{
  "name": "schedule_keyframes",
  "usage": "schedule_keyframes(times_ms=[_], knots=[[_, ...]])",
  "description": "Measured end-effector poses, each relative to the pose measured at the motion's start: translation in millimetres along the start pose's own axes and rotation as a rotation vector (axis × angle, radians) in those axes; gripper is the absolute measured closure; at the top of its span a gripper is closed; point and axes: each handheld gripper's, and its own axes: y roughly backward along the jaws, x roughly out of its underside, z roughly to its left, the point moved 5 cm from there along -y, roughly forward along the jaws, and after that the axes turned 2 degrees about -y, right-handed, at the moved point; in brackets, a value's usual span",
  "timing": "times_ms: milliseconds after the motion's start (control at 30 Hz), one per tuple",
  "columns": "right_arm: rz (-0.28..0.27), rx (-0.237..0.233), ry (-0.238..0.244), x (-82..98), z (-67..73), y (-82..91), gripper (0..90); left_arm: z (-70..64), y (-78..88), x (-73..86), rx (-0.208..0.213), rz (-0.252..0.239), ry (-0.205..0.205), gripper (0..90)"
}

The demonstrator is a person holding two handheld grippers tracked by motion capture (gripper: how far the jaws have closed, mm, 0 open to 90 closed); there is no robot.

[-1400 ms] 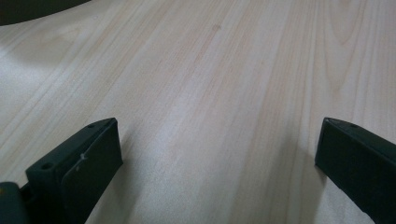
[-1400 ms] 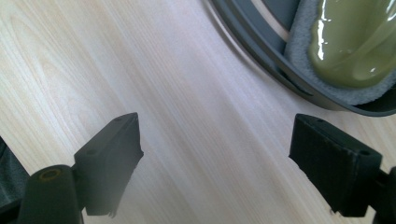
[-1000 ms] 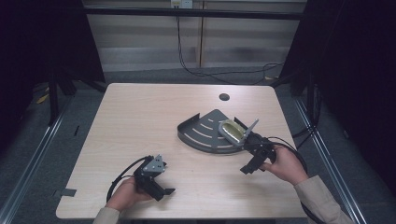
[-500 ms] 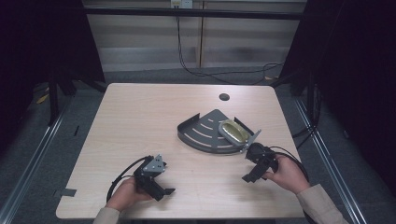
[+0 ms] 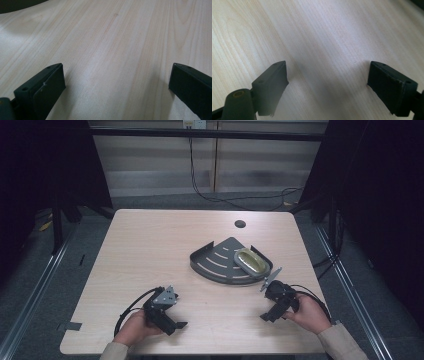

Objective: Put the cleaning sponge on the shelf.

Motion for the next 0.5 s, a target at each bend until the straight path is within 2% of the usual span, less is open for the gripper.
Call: schedule_keyframes(times_ms=[133,200,367,500], knots=[[-0.030,0.015,0.025,1.4,0.2,-1.2,13.8,0.0,0.0,0.0,0.000,0.000,0.000,0.0],[-0.061,0.021,0.026,2.7,1.2,-3.0,10.0,0.0,0.0,0.0,0.000,0.000,0.000,0.0],[-0.160,0.017,0.038,9.2,-0.2,-4.6,8.2,0.0,-0.1,0.0,-0.001,-0.001,0.000,0.0],[-0.240,0.015,0.029,16.3,-0.6,-5.1,8.1,0.0,0.0,0.0,-0.001,0.000,0.000,0.0]])
